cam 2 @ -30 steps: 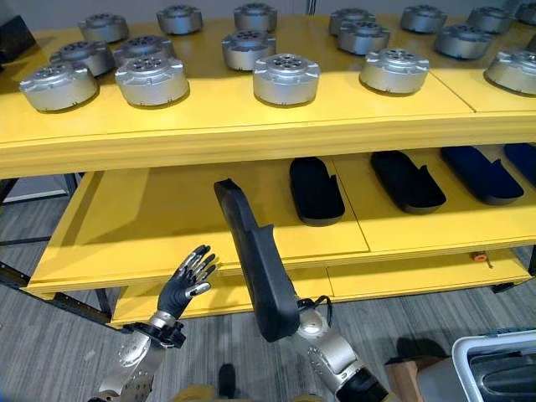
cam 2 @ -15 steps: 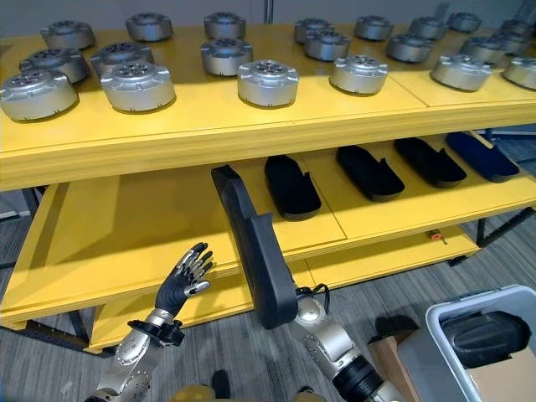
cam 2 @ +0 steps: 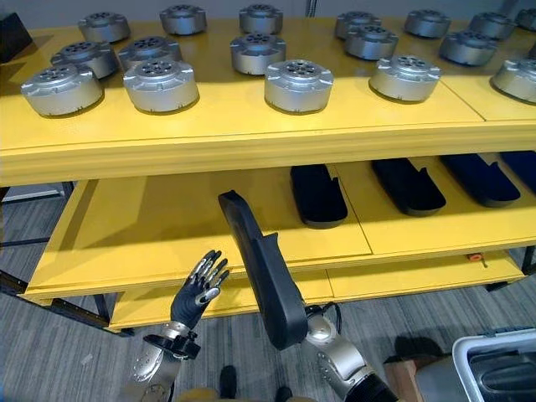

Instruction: Move parts from the plastic box to the shelf.

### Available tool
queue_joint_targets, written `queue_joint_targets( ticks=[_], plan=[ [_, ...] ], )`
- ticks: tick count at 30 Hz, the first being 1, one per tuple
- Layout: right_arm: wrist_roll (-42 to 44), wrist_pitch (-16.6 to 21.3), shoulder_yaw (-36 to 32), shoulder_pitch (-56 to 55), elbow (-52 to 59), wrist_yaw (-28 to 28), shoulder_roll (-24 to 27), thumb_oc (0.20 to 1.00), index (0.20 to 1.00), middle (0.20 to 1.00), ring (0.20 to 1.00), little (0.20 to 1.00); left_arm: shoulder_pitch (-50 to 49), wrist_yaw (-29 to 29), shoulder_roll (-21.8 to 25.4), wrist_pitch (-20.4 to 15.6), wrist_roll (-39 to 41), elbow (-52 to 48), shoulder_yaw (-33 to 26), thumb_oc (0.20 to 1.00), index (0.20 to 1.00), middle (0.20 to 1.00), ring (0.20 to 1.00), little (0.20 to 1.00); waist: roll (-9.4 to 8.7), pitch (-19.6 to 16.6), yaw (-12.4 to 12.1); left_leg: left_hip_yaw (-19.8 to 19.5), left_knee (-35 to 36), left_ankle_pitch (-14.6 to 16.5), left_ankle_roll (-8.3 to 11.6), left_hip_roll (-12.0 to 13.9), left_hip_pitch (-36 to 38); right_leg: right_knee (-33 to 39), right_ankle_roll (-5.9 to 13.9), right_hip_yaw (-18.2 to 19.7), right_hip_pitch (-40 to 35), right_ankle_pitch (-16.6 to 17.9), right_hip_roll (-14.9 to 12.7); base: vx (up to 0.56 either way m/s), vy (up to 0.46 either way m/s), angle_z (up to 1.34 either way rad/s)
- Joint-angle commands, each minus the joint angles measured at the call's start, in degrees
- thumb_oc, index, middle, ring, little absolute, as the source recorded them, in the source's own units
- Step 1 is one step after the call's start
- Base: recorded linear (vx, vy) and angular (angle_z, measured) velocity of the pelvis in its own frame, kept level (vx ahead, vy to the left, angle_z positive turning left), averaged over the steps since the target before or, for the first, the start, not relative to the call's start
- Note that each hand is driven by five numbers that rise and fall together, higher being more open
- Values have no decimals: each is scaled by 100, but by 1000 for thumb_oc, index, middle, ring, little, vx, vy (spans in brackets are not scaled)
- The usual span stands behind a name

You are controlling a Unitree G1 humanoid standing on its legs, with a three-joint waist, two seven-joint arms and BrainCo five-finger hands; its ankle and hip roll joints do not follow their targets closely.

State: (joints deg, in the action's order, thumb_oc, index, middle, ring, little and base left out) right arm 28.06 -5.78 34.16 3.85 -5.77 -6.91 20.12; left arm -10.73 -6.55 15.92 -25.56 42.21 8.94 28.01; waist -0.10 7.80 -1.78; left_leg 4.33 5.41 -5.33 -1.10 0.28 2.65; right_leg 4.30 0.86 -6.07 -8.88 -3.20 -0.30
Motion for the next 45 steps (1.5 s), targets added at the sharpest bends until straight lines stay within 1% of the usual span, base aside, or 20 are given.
queue_joint_targets(
  ticks=[1, 2, 6, 7, 8, 9, 10, 11, 12, 13, 14, 15, 17, 20, 23, 24, 27, 35, 40, 45],
  plan=[
    [270, 493, -62, 571, 543, -77, -326, 200, 200, 200, 200, 200, 303, 24, -32, -252, 46, -41, -24, 1000, 1000, 1000, 1000, 1000, -220, 54, -91, 251, -373, 616, -197, -329, 235, -215, 97, -297, 442, 572, -87, 65, -145, 0],
    [275, 489, -55, 588, 547, -104, -333, 200, 200, 200, 200, 200, 311, 8, -27, -257, 49, -22, -28, 1000, 1000, 1000, 1000, 1000, -220, 69, -89, 271, -436, 635, -193, -326, 215, -242, 84, -313, 439, 552, -86, 94, -225, 5],
    [438, 479, -55, 724, 469, -118, -299, 200, 200, 200, 200, 200, 427, -121, 7, -310, 15, 129, -44, 1000, 1000, 1000, 1000, 1000, -236, 241, -82, 609, -1460, 982, -155, -371, -10, -521, -44, -614, 387, 392, -195, 62, -189, 21],
    [463, 484, -65, 739, 450, -88, -292, 200, 200, 200, 200, 200, 445, -151, 1, -324, 39, 145, -44, 1000, 1000, 1000, 1000, 1000, -241, 279, -87, 679, -1784, 951, -115, -358, -121, -563, -79, -672, 369, 371, -226, -14, -168, 51],
    [384, 613, -100, 801, 389, -111, -300, 200, 200, 200, 200, 200, 516, -129, -2, -382, 50, 166, -70, 1000, 1000, 1000, 1000, 1000, -252, 417, -115, 666, -2869, 626, 59, -209, -666, -665, -194, -735, 329, 325, -270, -18, -140, 43],
    [372, 625, -139, 887, 308, -145, -348, 200, 200, 200, 200, 200, 561, -141, -37, -382, 11, 215, -153, 1000, 1000, 1000, 1000, 1000, -232, 504, -129, 634, -3110, 366, 171, 30, -914, -749, -229, -708, 302, 280, -251, 18, -52, 7],
    [408, 568, -133, 998, 218, -192, -387, 200, 200, 200, 200, 200, 588, -155, -100, -354, 30, 273, -205, 1000, 1000, 1000, 1000, 1000, -196, 501, -115, 702, -2700, 214, 228, 277, -782, -787, -237, -732, 263, 217, -230, 73, 136, -7],
    [397, 517, -122, 1078, 200, -212, -392, 200, 200, 200, 200, 200, 615, -163, -129, -331, 67, 312, -237, 1000, 1000, 1000, 1000, 1000, -169, 475, -103, 678, -2327, 38, 275, 425, -655, -806, -240, -750, 249, 178, -228, 144, 350, -41],
    [453, 381, -96, 1160, 240, -242, -352, 200, 200, 200, 200, 200, 673, -145, -138, -288, 104, 361, -280, 1000, 1000, 1000, 1000, 1000, -97, 422, -102, 449, -1525, -450, 436, 751, -568, -812, -228, -734, 214, 110, -211, 207, 544, -46],
    [383, 363, -88, 1230, 272, -232, -271, 200, 200, 200, 200, 200, 715, -192, -134, -297, 31, 417, -317, 1000, 1000, 1000, 1000, 1000, -126, 423, -109, 261, -1056, -956, 578, 1208, -735, -789, -223, -692, 96, 85, -372, 225, 720, -46],
    [361, 283, -117, 1248, 414, -228, -128, 200, 200, 200, 200, 200, 801, -266, -110, -289, 215, 592, -331, 1000, 1000, 1000, 1000, 1000, -140, 424, -40, 451, -1058, -846, 596, 1376, -792, -884, -222, -822, 73, -10, -577, 140, 623, -16],
    [370, 228, -137, 1239, 492, -263, -71, 200, 200, 200, 200, 200, 824, -264, -123, -314, 232, 638, -307, 1000, 1000, 1000, 1000, 1000, -107, 405, -5, 540, -996, -746, 596, 1375, -705, -953, -205, -885, 122, -29, -632, 33, 414, 1],
    [471, 175, -152, 1207, 545, -319, -40, 200, 200, 200, 200, 200, 862, -270, -137, -317, 269, 649, -265, 1000, 1000, 1000, 1000, 1000, -49, 404, 45, 629, -988, -742, 633, 1378, -647, -1013, -217, -948, 163, -50, -653, -24, 221, 8],
    [570, 192, -241, 1175, 445, -316, -62, 200, 200, 200, 200, 200, 864, -308, -167, -310, 209, 647, -189, 1000, 1000, 1000, 1000, 1000, 75, 385, 88, 723, -758, -535, 635, 1183, -338, -975, -153, -988, 149, 1, -647, 40, 245, -11],
    [566, 268, -322, 1133, 351, -373, -119, 200, 200, 200, 200, 200, 809, -364, -144, -292, 141, 617, -118, 1000, 1000, 1000, 1000, 1000, 66, 322, 59, 646, -548, -294, 558, 967, -141, -846, -91, -949, 125, 116, -673, 65, 166, 26],
    [565, 273, -403, 1077, 383, -438, -147, 200, 200, 200, 200, 200, 719, -425, -107, -266, 116, 577, -68, 1000, 1000, 1000, 1000, 1000, 56, 270, 23, 577, -393, -169, 503, 838, -6, -719, -55, -937, 104, 176, -673, 78, 149, 50],
    [555, 304, -540, 1042, 375, -518, -166, 200, 200, 200, 200, 200, 576, -462, -16, -268, 30, 417, -11, 1000, 1000, 1000, 1000, 1000, 15, 226, -51, 425, -251, -46, 393, 681, 122, -608, -8, -857, 99, 218, -644, 91, 110, 25],
    [587, 165, -766, 1247, 359, -741, -228, 200, 200, 200, 200, 200, 360, -404, 83, -174, 20, 194, -23, 1000, 1000, 1000, 1000, 1000, -69, 282, -227, 248, -173, 59, 261, 533, 197, -599, -3, -795, 84, 194, -565, 65, 15, 13],
    [648, 85, -913, 1812, -12, -1105, -311, 200, 200, 200, 200, 200, 467, -344, 173, -153, 91, 82, -20, 1000, 1000, 1000, 1000, 1000, -69, 449, -366, 161, -295, 65, 238, 492, -80, -826, -31, -844, 364, 119, -559, -45, 10, 10],
    [597, 20, -1139, 2586, -493, -1316, -387, 200, 200, 200, 200, 200, 770, -295, 230, -20, 175, -18, -8, 1000, 1000, 1000, 1000, 1000, -42, 709, -487, 69, -477, 49, 224, 462, -393, -1035, -69, -913, 611, 64, -545, -99, 19, 0]
  ],
)
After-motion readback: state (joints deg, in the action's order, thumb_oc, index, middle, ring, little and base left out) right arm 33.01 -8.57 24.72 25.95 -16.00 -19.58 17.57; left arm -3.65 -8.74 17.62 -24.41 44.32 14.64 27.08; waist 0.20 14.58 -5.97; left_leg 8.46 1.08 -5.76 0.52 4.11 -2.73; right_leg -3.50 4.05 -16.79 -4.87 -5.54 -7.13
